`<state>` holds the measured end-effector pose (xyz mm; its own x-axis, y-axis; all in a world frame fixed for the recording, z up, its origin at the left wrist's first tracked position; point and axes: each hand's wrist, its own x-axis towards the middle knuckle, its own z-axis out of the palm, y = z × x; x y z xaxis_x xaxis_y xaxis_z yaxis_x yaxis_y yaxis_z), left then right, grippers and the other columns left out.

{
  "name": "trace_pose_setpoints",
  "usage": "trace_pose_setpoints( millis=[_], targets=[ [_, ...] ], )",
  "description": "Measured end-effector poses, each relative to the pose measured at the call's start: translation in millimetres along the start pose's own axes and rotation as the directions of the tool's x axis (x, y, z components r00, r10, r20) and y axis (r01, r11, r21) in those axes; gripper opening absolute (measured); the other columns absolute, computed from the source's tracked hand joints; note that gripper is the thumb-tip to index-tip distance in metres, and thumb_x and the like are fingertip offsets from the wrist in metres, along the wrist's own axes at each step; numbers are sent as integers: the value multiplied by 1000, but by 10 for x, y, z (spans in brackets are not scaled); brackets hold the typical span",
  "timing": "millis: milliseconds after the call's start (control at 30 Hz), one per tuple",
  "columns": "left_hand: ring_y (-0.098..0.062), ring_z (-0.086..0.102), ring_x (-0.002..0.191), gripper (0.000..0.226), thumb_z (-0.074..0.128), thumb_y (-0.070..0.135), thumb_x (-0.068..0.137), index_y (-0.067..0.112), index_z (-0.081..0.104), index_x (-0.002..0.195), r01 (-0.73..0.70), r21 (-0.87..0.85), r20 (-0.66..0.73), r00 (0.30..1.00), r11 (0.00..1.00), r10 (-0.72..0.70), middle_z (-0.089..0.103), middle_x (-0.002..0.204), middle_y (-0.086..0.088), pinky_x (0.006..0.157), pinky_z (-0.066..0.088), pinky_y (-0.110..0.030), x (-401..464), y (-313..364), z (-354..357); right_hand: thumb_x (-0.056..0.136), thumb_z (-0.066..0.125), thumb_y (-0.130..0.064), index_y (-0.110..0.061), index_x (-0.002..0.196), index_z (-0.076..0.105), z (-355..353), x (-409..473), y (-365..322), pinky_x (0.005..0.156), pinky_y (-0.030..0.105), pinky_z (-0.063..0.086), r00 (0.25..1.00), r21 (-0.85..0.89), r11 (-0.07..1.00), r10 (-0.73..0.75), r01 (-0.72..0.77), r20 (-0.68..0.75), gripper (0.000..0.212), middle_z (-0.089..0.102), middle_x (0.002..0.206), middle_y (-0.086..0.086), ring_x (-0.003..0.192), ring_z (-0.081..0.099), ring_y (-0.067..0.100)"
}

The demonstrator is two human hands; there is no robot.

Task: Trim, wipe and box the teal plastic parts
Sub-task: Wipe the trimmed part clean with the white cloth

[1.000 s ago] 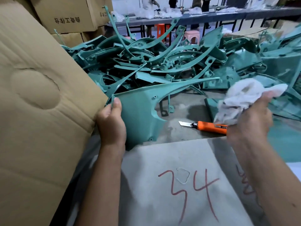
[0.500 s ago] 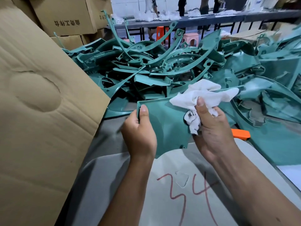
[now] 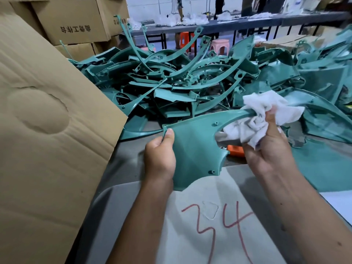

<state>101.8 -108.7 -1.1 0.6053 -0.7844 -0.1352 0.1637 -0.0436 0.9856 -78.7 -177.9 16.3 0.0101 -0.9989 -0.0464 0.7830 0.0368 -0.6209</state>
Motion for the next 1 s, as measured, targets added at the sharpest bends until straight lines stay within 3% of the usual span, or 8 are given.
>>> trace_pose_setpoints(
  millis=[133,300,433,533,667,767,900,1000],
  targets=[
    [-26,67,74,38,58,33,103,-2,72,95,159,21,95,982,987,-160,75,89,-17,69,53,-36,-64,46,-10,83,77,-44,-13,125,69,-39,71,11,80,45,64,998,-34,999,10,-12,-67,53,79,108,5,97,78,20],
    [-18,70,59,25,57,24,104,4,71,99,244,-37,293,930,969,-223,76,77,-9,52,55,-22,-115,92,-16,77,78,-47,-18,101,78,-59,-36,147,84,54,62,999,-168,985,34,-33,5,38,80,108,9,97,78,27],
    [-6,55,40,17,55,21,105,9,66,103,215,-25,331,923,976,-195,67,63,-1,39,41,-14,-204,8,168,77,84,-37,-24,80,82,6,-165,263,61,33,57,988,-272,962,37,5,151,13,80,91,6,70,73,20],
    [-20,62,62,13,59,20,103,12,66,95,142,-77,208,970,987,-123,70,80,-11,59,52,-24,-138,-11,164,80,84,-31,-20,74,76,34,-167,273,56,36,38,984,-359,933,77,-15,160,14,69,78,11,58,52,25],
    [-27,58,80,11,59,19,102,11,65,96,86,-119,145,987,989,-68,67,86,-14,77,50,-41,-135,-36,185,98,64,-3,-18,51,66,-12,-109,271,54,27,47,950,-327,936,211,-129,230,49,58,53,7,51,49,23],
    [-23,61,79,13,59,20,103,10,67,104,66,-179,173,984,982,-35,71,93,-12,70,51,-33,-123,-26,160,100,47,10,-15,68,79,-62,-91,240,58,30,59,887,-254,947,281,-196,366,51,60,63,20,58,62,27],
    [-24,62,73,21,55,22,104,7,62,117,129,-266,242,968,955,-64,70,94,-18,62,52,-30,-138,32,110,86,77,-14,-12,93,82,-134,-30,90,76,41,60,766,-416,883,419,-219,487,10,76,98,18,85,74,32],
    [-9,47,34,14,44,18,109,12,56,106,181,-396,268,961,900,-75,54,58,-5,35,39,-13,-107,99,54,70,94,-38,10,104,68,-173,29,10,82,58,40,855,-612,779,406,-137,324,64,57,102,36,88,51,51]
  ],
)
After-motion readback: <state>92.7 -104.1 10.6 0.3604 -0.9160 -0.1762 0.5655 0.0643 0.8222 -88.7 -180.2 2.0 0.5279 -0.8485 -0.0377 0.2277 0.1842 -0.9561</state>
